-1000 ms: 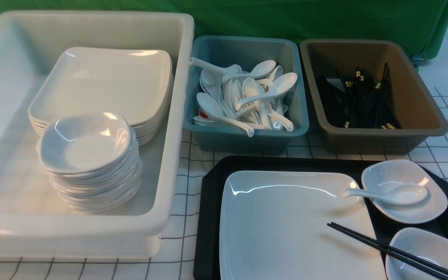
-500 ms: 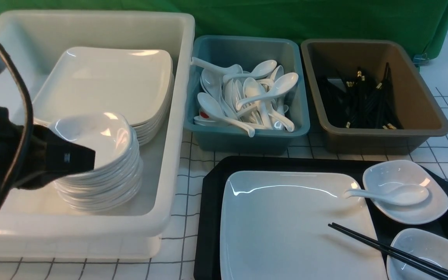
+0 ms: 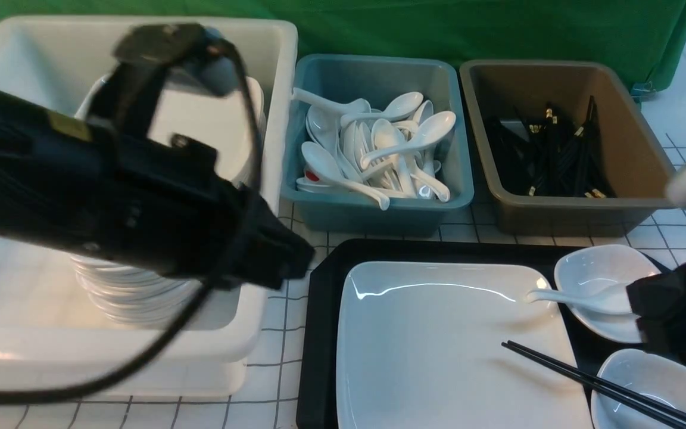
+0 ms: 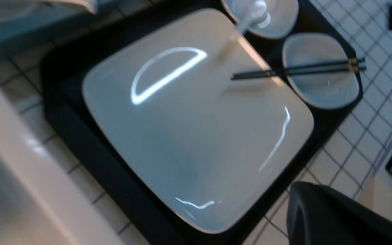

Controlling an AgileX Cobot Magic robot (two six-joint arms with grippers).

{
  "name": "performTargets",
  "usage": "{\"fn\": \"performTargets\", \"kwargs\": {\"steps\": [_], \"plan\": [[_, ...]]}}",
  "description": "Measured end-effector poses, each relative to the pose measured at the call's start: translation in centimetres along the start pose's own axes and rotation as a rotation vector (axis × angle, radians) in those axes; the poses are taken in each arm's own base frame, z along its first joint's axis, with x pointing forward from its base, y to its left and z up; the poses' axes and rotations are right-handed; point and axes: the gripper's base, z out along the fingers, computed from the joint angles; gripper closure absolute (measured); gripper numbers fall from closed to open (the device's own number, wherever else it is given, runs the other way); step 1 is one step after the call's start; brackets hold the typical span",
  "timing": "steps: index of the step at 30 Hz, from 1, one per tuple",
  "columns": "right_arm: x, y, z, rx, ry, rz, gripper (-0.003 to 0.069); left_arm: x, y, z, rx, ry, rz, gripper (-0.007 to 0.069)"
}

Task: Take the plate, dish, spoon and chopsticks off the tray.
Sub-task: Use the right arm to grab a soup spoon from the plate

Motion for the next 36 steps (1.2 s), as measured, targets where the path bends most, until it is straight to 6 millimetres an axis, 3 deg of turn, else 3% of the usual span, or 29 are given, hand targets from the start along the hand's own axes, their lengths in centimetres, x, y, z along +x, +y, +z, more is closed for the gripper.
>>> {"fn": "performTargets", "kwargs": {"steps": [1,4,5,6,9,10,14,23,36], "plan": [[-0.1,0.0,0.3,-0.001,0.017,-0.006,0.0657,0.0,-0.3,0.3,0.005,0.011,0.012,0.0637],[-2.6,-0.2,3.8,-0.007,0.143,-0.08,0.0611,-0.2,-2.2,2.7,0.043,0.089,0.071,0.0637],[-2.7,-0.2,4.0,-0.008,0.148,-0.083,0.0604,-0.2,-2.4,2.8,0.048,0.091,0.078,0.0637],[-3.8,-0.3,5.6,-0.013,0.183,-0.115,0.0529,-0.5,-3.0,3.7,0.062,0.104,0.095,0.0637],[-4.6,-0.4,7.1,-0.021,0.215,-0.157,0.0414,-1.2,-3.4,4.3,0.069,0.095,0.105,0.0637],[-5.0,-0.4,8.2,-0.028,0.239,-0.191,0.0326,-1.6,-3.4,4.6,0.063,0.069,0.108,0.0637],[-4.8,-0.5,10.5,-0.038,0.291,-0.254,0.0211,-2.3,-3.1,4.7,0.034,0.008,0.129,0.0632],[-4.6,-0.9,14.9,0.001,0.31,-0.332,0.0186,-3.0,-2.8,4.7,-0.009,-0.056,0.169,0.0628],[-4.2,-1.2,17.1,0.027,0.328,-0.386,0.0185,-2.9,-2.5,4.7,-0.038,-0.049,0.194,0.0628]]}}
